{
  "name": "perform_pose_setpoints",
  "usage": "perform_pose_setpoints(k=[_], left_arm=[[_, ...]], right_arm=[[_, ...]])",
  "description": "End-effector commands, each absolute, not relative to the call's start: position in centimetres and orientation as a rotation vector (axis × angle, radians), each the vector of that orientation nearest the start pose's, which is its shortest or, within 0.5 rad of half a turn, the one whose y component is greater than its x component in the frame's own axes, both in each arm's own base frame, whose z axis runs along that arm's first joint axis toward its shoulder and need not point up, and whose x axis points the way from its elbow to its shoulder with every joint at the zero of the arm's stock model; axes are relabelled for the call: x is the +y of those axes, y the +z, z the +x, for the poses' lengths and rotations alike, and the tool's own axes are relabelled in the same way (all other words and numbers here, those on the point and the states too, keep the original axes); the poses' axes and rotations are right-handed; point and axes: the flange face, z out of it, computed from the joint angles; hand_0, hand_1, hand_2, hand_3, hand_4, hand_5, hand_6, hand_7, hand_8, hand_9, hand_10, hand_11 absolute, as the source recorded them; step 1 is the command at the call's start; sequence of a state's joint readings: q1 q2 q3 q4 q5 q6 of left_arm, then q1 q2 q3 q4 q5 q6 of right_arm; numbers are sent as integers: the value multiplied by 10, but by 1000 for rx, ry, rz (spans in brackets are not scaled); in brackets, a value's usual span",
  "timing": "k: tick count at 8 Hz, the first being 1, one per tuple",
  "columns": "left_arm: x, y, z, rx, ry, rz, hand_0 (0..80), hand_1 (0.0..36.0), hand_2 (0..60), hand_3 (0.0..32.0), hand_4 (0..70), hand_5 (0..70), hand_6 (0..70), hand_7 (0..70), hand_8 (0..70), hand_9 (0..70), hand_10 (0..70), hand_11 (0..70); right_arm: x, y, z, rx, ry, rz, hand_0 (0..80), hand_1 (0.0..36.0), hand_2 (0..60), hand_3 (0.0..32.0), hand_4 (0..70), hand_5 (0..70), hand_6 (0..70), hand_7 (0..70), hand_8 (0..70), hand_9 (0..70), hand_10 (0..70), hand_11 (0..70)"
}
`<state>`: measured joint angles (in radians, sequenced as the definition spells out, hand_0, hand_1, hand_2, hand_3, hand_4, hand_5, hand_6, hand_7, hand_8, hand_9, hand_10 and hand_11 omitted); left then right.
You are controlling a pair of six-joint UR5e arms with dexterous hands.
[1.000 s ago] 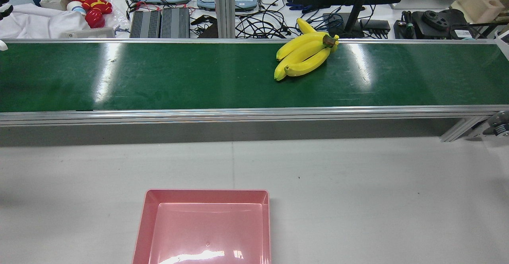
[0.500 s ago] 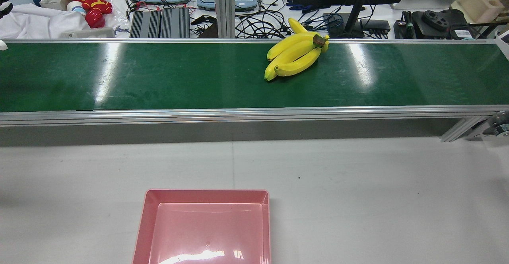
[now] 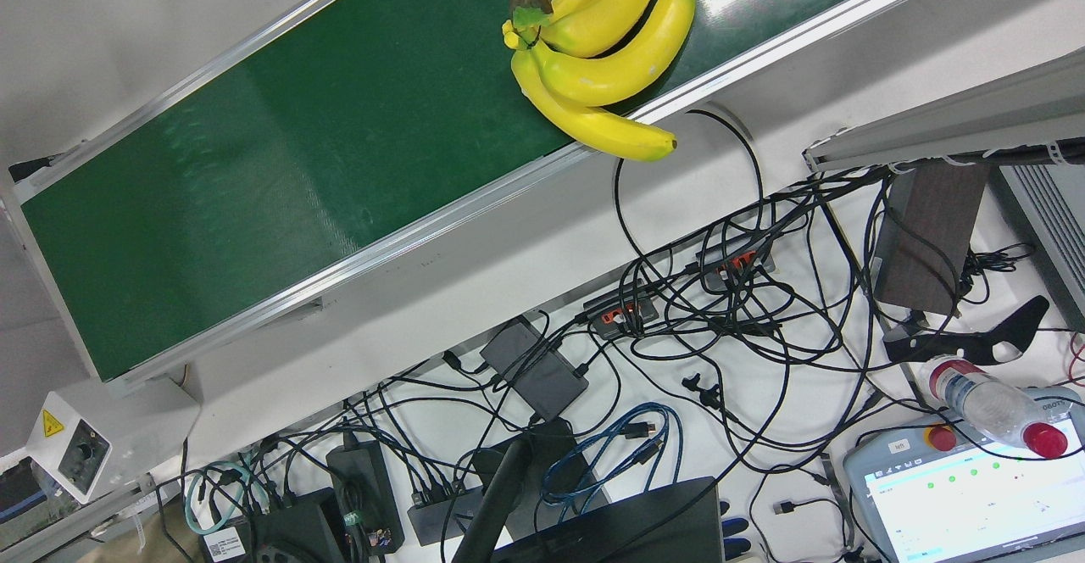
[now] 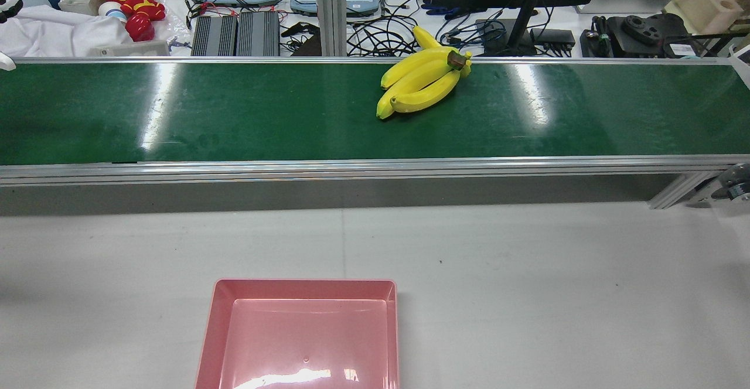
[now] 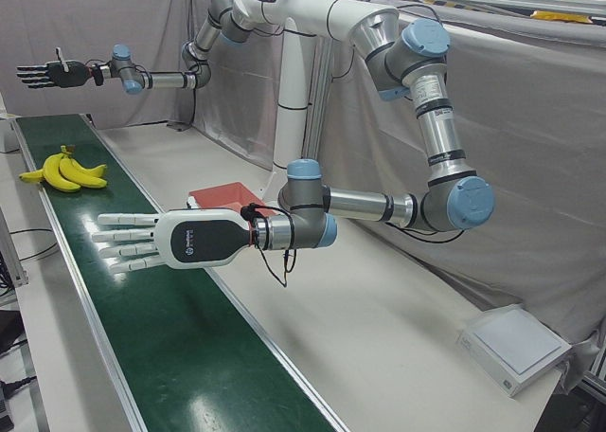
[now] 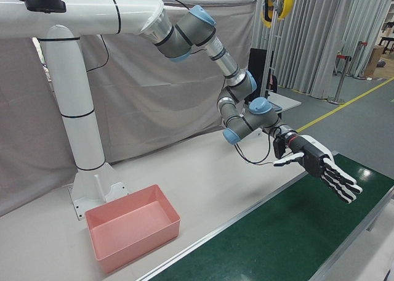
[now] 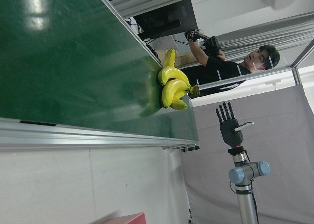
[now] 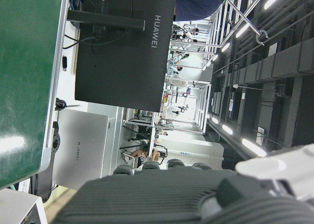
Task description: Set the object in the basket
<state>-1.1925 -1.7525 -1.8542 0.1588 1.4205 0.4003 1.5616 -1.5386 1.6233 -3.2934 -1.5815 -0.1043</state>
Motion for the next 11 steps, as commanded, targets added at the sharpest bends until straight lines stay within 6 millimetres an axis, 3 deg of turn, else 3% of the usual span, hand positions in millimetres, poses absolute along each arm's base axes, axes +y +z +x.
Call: perform_pose_setpoints(k=[1,4,7,9,11], left_arm=[[-564,469,63,2287,-1619,157,634,143,0,70,59,0,0,12,23,52,15,46],[-564,470,64,2285,-1620,154,637,143,0,92,47,0,0,10,22,49,13,45],[-563,471,67,2279,-1615,156,637,142,0,74,88,0,0,0,2,22,5,32],[-564,476,67,2270,-1622,162,628,137,0,40,122,0,0,0,18,44,0,12],[-564,476,67,2271,-1623,163,623,136,0,48,119,0,0,0,13,38,0,18]], right_arm=[[-499,659,128,2210,-2355,-91,0,0,0,0,0,0,0,0,0,0,0,0],[-499,659,128,2211,-2355,-93,0,0,0,0,0,0,0,0,0,0,0,0],[-498,660,128,2209,-2357,-92,0,0,0,0,0,0,0,0,0,0,0,0],[-499,659,128,2210,-2355,-91,0,0,0,0,0,0,0,0,0,0,0,0],[-499,659,128,2211,-2355,-93,0,0,0,0,0,0,0,0,0,0,0,0]])
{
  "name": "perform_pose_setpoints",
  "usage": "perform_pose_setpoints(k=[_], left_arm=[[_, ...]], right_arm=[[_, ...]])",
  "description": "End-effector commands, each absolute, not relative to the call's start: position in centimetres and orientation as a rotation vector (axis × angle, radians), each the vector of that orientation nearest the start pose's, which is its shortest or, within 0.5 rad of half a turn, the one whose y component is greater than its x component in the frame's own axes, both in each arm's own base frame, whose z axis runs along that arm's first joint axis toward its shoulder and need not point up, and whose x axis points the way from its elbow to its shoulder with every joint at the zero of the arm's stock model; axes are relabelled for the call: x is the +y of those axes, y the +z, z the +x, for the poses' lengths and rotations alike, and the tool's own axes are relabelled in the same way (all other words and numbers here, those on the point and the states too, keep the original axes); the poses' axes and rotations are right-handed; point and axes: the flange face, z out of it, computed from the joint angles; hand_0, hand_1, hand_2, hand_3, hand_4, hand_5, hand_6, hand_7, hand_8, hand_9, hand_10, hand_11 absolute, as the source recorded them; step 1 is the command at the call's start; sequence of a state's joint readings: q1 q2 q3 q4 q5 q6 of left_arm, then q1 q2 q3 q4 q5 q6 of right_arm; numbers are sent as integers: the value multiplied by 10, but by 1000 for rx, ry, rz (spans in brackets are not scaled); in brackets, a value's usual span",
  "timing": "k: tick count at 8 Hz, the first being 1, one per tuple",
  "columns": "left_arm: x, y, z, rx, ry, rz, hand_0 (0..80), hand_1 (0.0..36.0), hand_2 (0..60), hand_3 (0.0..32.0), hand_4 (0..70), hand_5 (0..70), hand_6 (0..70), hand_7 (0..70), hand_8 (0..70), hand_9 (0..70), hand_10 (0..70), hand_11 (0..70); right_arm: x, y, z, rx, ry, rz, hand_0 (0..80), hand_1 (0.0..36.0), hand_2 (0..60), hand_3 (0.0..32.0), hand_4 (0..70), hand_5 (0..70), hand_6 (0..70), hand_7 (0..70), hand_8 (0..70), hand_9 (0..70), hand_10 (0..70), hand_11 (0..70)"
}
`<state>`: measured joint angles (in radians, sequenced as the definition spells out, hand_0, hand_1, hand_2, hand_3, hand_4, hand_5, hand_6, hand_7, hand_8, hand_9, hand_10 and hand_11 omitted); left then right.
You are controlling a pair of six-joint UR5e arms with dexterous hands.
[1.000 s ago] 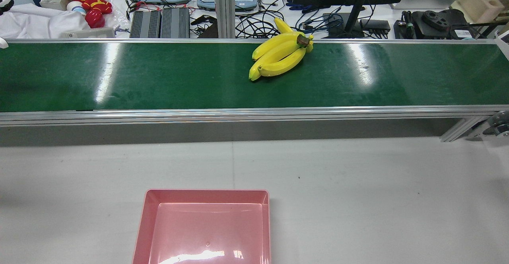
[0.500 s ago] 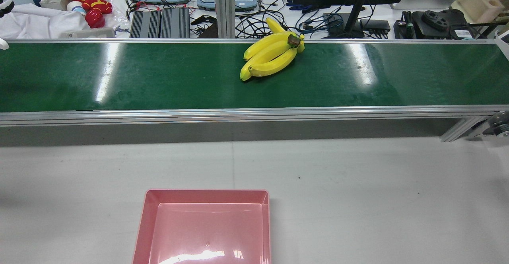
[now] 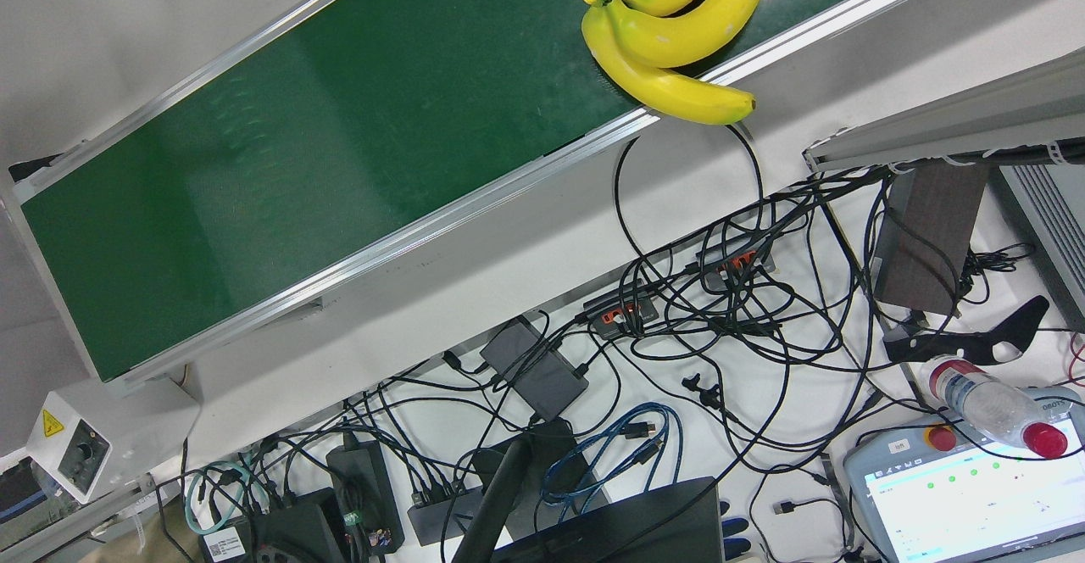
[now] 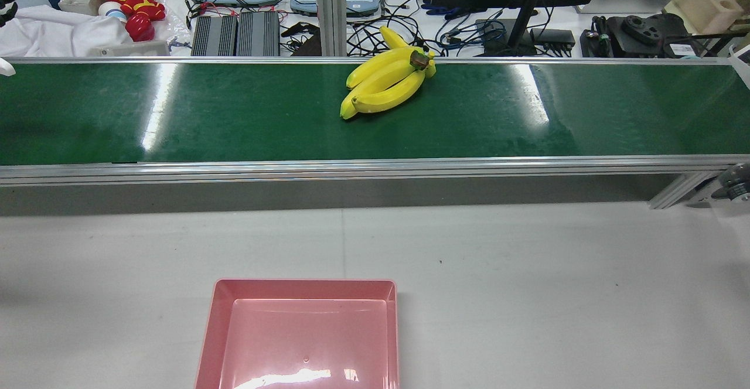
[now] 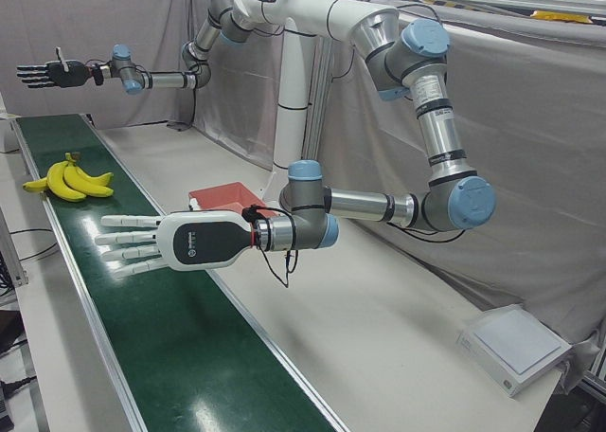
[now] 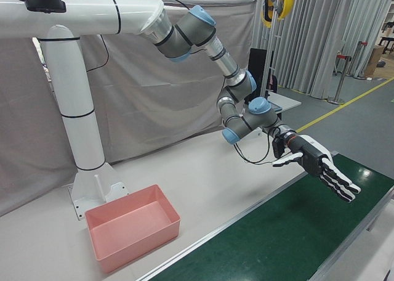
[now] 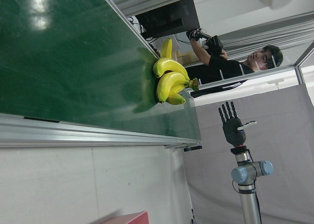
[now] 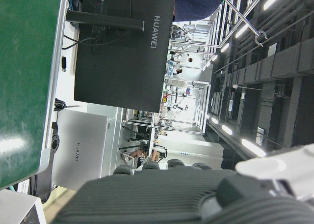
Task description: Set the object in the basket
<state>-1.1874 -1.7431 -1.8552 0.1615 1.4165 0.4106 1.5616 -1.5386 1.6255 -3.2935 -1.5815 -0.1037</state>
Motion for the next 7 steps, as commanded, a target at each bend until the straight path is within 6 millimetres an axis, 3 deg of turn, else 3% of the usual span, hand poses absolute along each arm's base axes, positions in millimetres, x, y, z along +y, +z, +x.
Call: perform_pose_setpoints(k=[1,2,5,6,7], left_arm=[[-564,478,67,2268,-1626,164,623,137,0,58,107,0,0,0,10,33,0,25],[-564,477,67,2269,-1625,164,624,138,0,70,92,0,0,0,13,38,3,29],[-564,470,68,2276,-1615,162,649,143,0,62,85,0,0,5,17,43,15,48],[-564,467,67,2228,-1627,197,751,157,0,110,57,0,0,2,18,43,10,43],[-565,442,68,2183,-1606,264,766,162,0,128,38,0,0,3,19,45,7,41]], right_arm=[[-499,659,128,2211,-2355,-93,0,0,0,0,0,0,0,0,0,0,0,0],[-499,659,128,2211,-2355,-93,0,0,0,0,0,0,0,0,0,0,0,0],[-499,659,128,2211,-2355,-93,0,0,0,0,0,0,0,0,0,0,0,0],[-499,659,128,2211,-2355,-93,0,0,0,0,0,0,0,0,0,0,0,0],[-499,659,128,2210,-2355,-91,0,0,0,0,0,0,0,0,0,0,0,0]])
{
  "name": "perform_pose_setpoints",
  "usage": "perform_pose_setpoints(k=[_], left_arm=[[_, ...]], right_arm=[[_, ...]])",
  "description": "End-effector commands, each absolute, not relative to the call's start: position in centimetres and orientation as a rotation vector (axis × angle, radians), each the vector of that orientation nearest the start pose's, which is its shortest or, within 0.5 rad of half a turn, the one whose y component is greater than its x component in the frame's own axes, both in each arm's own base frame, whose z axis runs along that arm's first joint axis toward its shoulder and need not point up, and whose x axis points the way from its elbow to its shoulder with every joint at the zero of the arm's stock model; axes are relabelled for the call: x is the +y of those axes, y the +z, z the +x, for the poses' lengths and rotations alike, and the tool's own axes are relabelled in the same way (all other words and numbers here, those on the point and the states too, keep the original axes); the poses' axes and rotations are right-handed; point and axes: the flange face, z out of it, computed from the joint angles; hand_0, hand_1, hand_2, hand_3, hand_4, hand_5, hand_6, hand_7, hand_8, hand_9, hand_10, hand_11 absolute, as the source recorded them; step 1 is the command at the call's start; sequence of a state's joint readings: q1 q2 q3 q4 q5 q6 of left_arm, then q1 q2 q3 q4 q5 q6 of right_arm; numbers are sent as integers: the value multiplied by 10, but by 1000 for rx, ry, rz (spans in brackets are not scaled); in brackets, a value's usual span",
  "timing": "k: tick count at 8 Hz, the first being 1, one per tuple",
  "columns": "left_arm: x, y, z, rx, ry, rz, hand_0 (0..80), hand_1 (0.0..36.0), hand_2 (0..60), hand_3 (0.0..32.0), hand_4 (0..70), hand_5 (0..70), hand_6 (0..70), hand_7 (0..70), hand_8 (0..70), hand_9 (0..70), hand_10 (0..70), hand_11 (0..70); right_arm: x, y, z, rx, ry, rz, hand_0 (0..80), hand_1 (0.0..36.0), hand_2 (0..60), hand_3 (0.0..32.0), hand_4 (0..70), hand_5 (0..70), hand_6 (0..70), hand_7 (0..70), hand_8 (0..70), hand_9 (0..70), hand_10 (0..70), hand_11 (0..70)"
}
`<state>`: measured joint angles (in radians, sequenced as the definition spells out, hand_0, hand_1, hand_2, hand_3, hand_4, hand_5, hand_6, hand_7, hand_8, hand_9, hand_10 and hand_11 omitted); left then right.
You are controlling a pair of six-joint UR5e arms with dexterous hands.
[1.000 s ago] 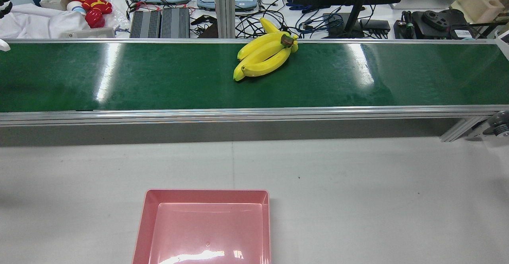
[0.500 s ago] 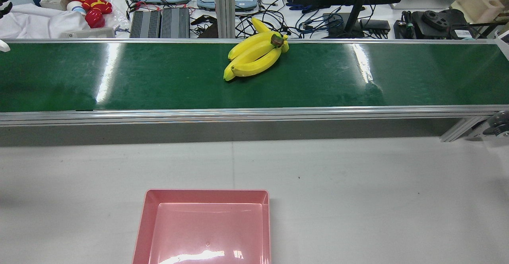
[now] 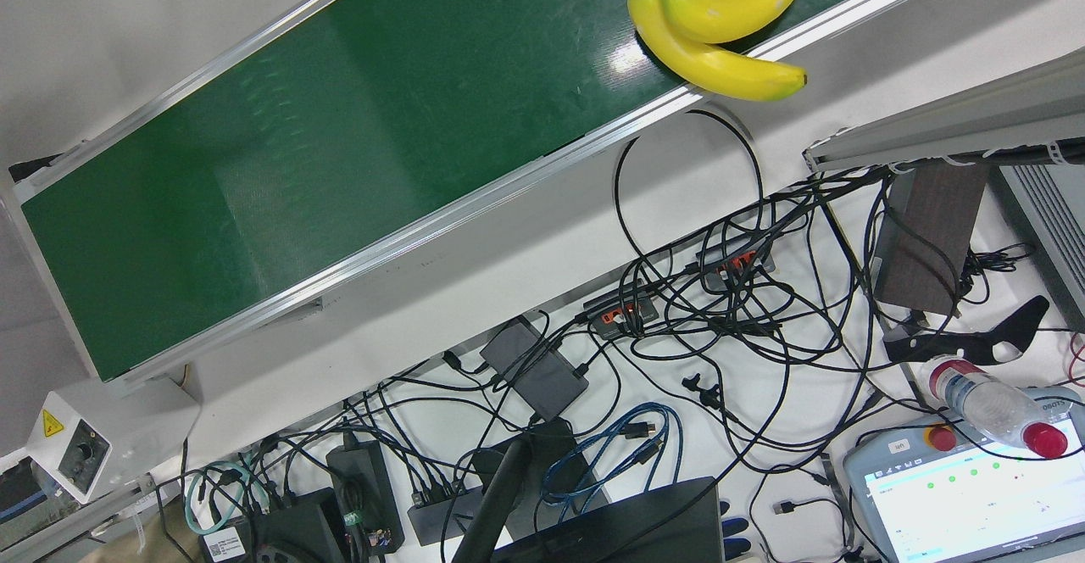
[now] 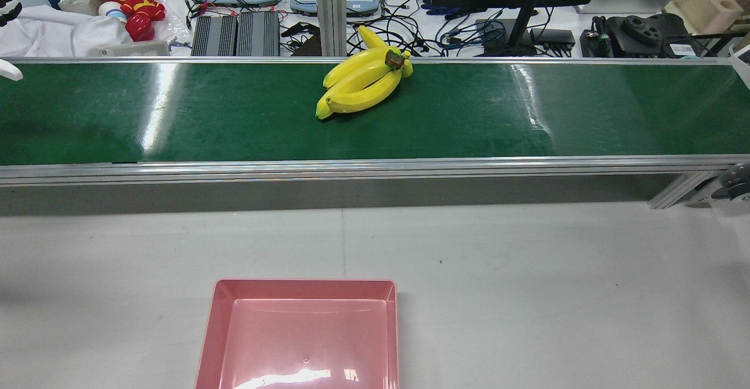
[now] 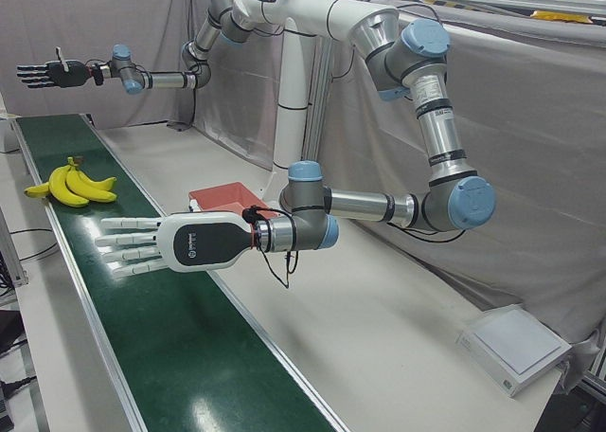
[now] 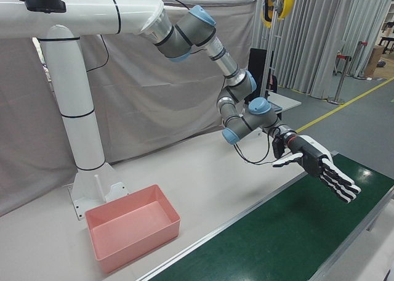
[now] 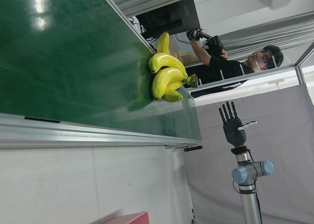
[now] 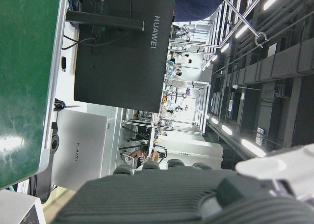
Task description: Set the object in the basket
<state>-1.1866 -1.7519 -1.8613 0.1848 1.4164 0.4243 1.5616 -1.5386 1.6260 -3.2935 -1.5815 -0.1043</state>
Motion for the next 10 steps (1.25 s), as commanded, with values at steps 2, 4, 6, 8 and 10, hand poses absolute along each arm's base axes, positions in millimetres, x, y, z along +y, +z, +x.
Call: perform_pose_setpoints(k=[2,4,6,8,10], left_arm=[[-566,414,69,2167,-1560,339,795,169,0,128,38,0,0,4,24,51,5,37],[-568,403,95,2167,-1519,311,718,153,0,122,40,0,0,5,24,52,7,38],[-568,402,97,2169,-1517,309,685,144,0,126,33,0,0,7,27,54,3,32],[-567,405,97,2160,-1520,313,692,146,0,124,40,0,0,7,27,56,2,31],[-569,396,98,2125,-1517,341,779,158,0,134,36,0,0,7,26,54,0,27]], right_arm=[[-499,658,128,2212,-2354,-93,0,0,0,0,0,0,0,0,0,0,0,0],[-499,659,128,2210,-2355,-91,0,0,0,0,0,0,0,0,0,0,0,0],[-499,659,128,2211,-2355,-93,0,0,0,0,0,0,0,0,0,0,0,0],[-499,659,128,2211,-2355,-93,0,0,0,0,0,0,0,0,0,0,0,0],[-499,659,128,2211,-2355,-93,0,0,0,0,0,0,0,0,0,0,0,0]])
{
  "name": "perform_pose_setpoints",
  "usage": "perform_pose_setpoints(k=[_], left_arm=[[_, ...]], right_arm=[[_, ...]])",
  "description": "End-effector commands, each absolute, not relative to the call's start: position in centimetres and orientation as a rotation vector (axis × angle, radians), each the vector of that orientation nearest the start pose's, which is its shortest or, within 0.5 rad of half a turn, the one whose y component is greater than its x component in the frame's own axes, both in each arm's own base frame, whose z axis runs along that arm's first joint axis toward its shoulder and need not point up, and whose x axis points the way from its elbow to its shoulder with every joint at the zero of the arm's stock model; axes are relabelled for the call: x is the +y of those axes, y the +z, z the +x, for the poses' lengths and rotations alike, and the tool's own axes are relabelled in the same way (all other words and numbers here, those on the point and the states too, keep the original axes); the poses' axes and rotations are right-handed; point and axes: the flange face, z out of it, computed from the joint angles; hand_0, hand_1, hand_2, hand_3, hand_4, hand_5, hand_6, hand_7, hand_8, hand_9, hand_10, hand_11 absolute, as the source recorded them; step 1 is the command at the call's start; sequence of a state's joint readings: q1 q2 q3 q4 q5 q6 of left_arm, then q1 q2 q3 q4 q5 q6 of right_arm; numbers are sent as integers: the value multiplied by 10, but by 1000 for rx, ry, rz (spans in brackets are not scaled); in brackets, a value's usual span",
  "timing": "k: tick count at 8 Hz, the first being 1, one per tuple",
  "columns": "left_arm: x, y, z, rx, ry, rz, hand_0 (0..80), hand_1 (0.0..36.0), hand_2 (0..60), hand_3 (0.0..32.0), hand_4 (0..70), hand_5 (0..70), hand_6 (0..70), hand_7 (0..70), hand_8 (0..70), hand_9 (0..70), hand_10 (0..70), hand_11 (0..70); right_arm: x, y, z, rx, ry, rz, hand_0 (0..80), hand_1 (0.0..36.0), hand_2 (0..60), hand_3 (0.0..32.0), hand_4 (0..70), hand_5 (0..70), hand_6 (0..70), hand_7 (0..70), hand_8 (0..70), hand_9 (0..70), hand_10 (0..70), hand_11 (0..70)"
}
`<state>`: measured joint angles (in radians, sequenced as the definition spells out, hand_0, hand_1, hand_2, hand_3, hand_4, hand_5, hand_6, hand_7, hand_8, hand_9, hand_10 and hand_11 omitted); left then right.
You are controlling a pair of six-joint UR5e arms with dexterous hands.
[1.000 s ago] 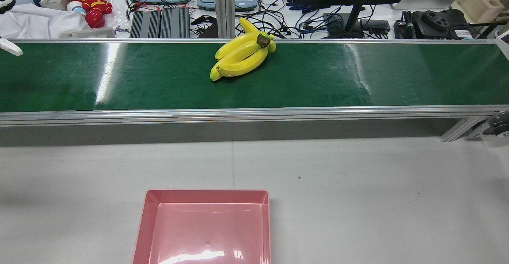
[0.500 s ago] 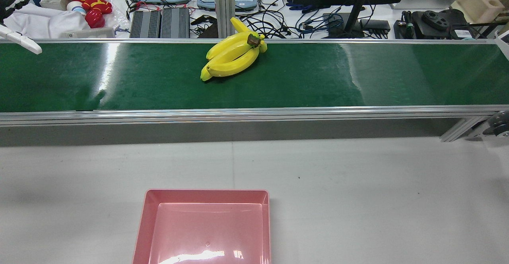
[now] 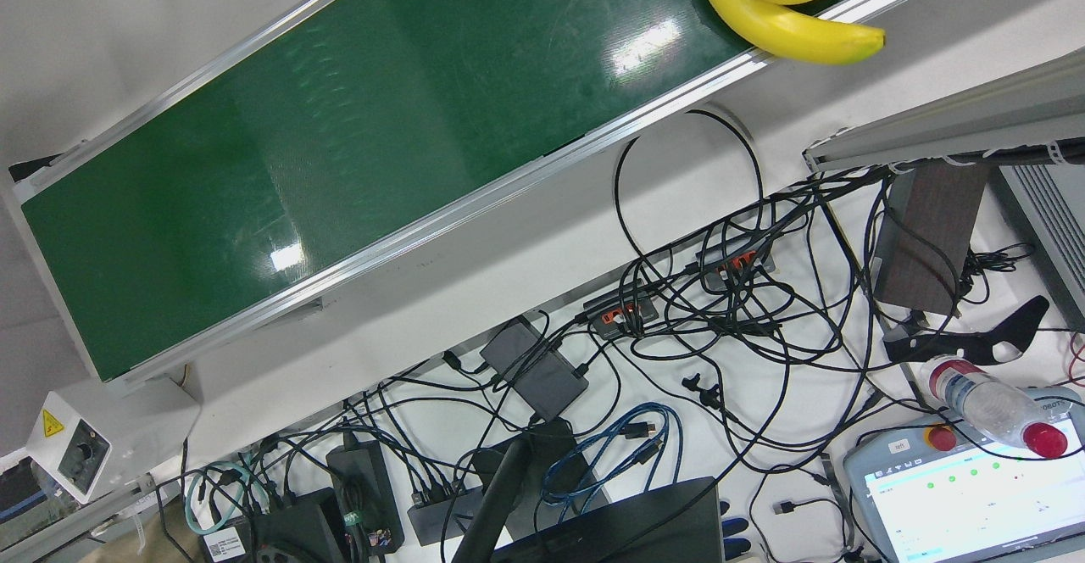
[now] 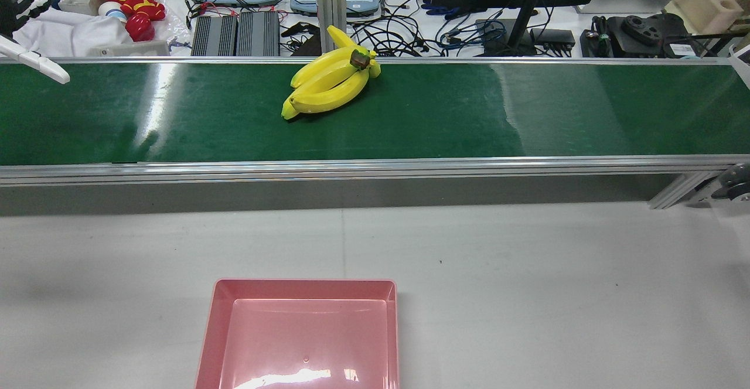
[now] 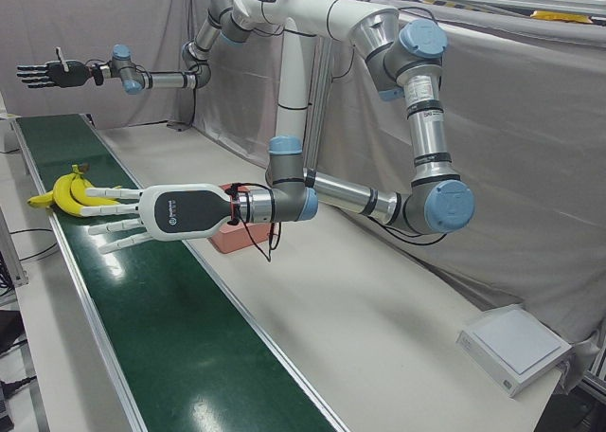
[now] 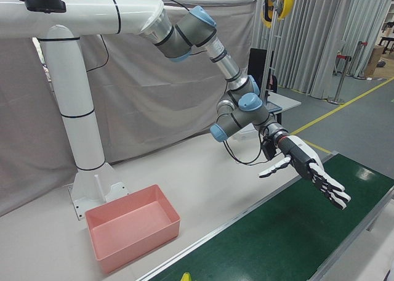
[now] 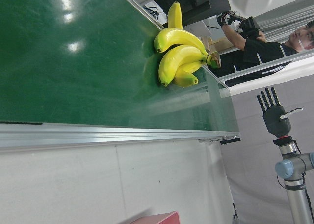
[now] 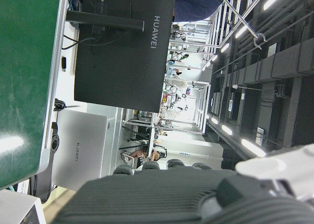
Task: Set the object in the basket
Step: 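Move the left hand over the conveyor toward the approaching bananas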
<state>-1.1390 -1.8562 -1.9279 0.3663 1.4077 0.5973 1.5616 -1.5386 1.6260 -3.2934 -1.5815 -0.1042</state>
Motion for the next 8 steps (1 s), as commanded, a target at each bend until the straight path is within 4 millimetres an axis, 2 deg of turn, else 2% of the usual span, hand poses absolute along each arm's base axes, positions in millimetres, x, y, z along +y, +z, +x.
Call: perform_pose_setpoints(k=[1,2,3,4,6,7,8], left_arm=[[-575,376,101,2091,-1503,379,749,160,0,138,28,0,0,7,29,56,0,25],[-577,366,103,2050,-1491,417,724,160,0,134,29,0,0,7,27,53,0,24],[-576,361,111,2002,-1476,438,728,164,0,100,49,0,0,7,30,55,0,22],[-570,361,137,1962,-1459,400,690,160,0,106,33,0,0,6,29,51,0,17],[-567,362,142,1913,-1443,422,679,158,0,86,52,1,0,7,31,53,0,14],[-565,365,144,1885,-1442,427,662,157,0,90,48,2,0,6,32,52,0,10],[-565,365,144,1873,-1436,439,661,156,0,80,54,3,0,7,33,52,0,10]], right_arm=[[-499,659,128,2210,-2355,-91,0,0,0,0,0,0,0,0,0,0,0,0],[-499,659,128,2210,-2355,-91,0,0,0,0,0,0,0,0,0,0,0,0],[-499,659,128,2210,-2355,-91,0,0,0,0,0,0,0,0,0,0,0,0],[-499,659,128,2211,-2355,-93,0,0,0,0,0,0,0,0,0,0,0,0],[-499,659,128,2210,-2355,-91,0,0,0,0,0,0,0,0,0,0,0,0],[-499,659,128,2211,-2355,-93,0,0,0,0,0,0,0,0,0,0,0,0],[-499,659,128,2211,-2355,-93,0,0,0,0,0,0,0,0,0,0,0,0]])
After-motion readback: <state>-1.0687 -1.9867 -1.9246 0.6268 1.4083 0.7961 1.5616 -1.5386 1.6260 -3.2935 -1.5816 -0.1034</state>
